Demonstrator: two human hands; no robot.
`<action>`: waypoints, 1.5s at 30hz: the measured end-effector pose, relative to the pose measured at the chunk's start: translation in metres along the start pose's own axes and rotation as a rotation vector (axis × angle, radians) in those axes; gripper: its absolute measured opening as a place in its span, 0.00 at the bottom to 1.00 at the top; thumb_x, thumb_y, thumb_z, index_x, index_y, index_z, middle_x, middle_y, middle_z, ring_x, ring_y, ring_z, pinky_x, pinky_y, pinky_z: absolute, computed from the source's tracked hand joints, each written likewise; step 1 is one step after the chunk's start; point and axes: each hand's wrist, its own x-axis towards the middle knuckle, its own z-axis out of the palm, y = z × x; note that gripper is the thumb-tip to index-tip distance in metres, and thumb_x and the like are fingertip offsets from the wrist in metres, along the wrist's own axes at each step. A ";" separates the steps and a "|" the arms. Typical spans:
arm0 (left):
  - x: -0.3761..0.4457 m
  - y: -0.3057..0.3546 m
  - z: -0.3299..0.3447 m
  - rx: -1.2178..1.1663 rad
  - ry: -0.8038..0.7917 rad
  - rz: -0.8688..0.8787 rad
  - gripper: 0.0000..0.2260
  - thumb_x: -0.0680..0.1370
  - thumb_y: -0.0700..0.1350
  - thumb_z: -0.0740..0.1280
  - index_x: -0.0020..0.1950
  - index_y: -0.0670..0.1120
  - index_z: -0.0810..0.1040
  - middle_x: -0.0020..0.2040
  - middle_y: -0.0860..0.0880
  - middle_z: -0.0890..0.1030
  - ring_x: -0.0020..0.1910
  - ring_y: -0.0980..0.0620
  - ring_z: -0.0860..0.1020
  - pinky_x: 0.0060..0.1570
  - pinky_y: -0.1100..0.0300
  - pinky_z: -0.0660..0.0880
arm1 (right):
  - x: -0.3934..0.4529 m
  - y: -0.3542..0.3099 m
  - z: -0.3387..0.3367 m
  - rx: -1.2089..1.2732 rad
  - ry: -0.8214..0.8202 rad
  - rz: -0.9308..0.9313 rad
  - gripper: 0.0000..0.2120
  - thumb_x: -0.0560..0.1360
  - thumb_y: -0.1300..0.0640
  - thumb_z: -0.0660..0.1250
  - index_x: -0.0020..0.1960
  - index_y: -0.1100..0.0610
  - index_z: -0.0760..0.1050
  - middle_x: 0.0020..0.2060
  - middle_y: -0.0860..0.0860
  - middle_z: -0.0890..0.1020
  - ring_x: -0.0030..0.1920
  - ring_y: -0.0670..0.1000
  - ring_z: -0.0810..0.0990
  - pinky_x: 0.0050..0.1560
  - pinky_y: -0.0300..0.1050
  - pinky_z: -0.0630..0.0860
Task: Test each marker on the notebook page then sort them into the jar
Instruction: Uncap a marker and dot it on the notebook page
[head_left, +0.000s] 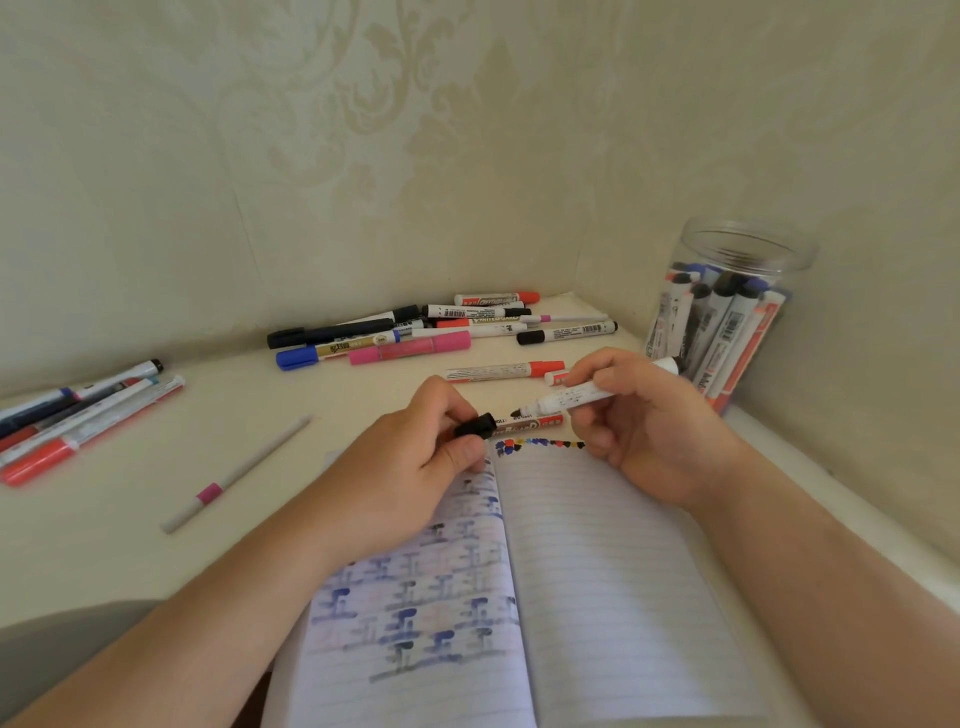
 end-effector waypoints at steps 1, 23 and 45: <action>0.000 0.001 0.000 -0.014 -0.004 -0.002 0.04 0.84 0.51 0.63 0.55 0.56 0.68 0.48 0.62 0.84 0.51 0.62 0.81 0.57 0.53 0.76 | 0.000 0.001 -0.001 0.011 -0.011 -0.001 0.09 0.69 0.58 0.64 0.42 0.58 0.82 0.31 0.56 0.76 0.33 0.52 0.69 0.30 0.44 0.63; -0.002 -0.002 -0.002 -0.018 0.048 0.029 0.04 0.85 0.51 0.60 0.55 0.61 0.71 0.43 0.57 0.80 0.44 0.56 0.78 0.48 0.53 0.77 | -0.002 0.013 0.007 -0.255 0.000 -0.124 0.06 0.69 0.60 0.77 0.46 0.55 0.87 0.34 0.54 0.84 0.32 0.51 0.74 0.31 0.40 0.70; 0.000 0.006 -0.001 -0.027 0.035 -0.052 0.17 0.79 0.62 0.63 0.62 0.60 0.61 0.46 0.55 0.83 0.40 0.59 0.79 0.46 0.58 0.76 | -0.020 -0.018 0.015 -0.634 0.275 -0.263 0.06 0.77 0.57 0.76 0.48 0.53 0.78 0.34 0.47 0.80 0.32 0.45 0.75 0.34 0.41 0.74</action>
